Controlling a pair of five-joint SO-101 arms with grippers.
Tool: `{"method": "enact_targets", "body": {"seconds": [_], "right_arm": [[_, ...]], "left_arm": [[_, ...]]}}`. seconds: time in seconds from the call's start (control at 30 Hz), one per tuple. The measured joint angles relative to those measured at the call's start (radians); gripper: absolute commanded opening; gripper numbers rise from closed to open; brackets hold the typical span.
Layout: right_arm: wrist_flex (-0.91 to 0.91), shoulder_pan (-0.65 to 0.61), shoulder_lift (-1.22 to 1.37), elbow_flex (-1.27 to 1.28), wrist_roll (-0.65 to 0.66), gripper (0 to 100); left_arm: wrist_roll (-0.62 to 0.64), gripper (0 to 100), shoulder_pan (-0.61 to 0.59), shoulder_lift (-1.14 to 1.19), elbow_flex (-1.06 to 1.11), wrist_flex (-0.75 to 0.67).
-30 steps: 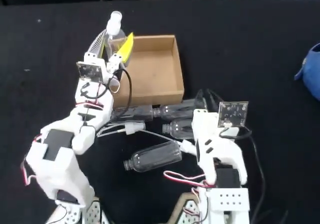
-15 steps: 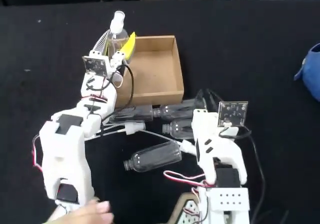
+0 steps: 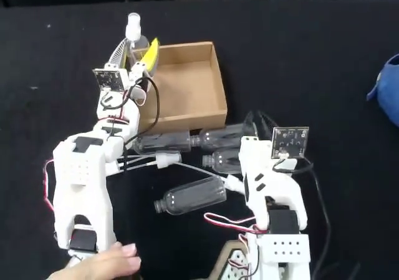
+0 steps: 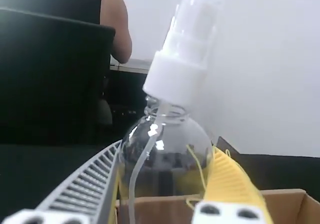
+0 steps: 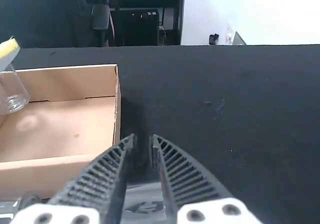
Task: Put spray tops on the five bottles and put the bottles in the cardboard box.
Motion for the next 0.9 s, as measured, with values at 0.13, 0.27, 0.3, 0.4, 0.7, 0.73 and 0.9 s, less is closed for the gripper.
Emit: {"method": "enact_targets", "body": {"seconds": [0.13,0.27,0.3,0.4,0.7,0.73,0.9], "right_arm": [[0.0,0.0,0.0,0.0,0.0,3.2],[0.0,0.0,0.0,0.0,0.0,3.2],[0.0,0.0,0.0,0.0,0.0,3.2],[0.0,0.0,0.0,0.0,0.0,3.2],[-0.014,0.0,0.0,0.0,0.0,3.2],[-0.021,0.0,0.0,0.0,0.0,3.2],[-0.028,0.0,0.0,0.0,0.0,3.2]], "left_arm": [[-0.002,3,0.0,0.008,-0.002,0.0],[-0.002,3,0.0,0.017,-0.009,0.0],[-0.002,3,0.0,0.028,-0.021,0.0],[-0.002,3,-0.002,0.066,-0.055,-0.002],[-0.064,3,-0.002,0.181,-0.19,-0.021],[-0.064,3,-0.002,0.183,-0.192,-0.025],[-0.069,3,-0.002,0.187,-0.198,-0.023]]}}
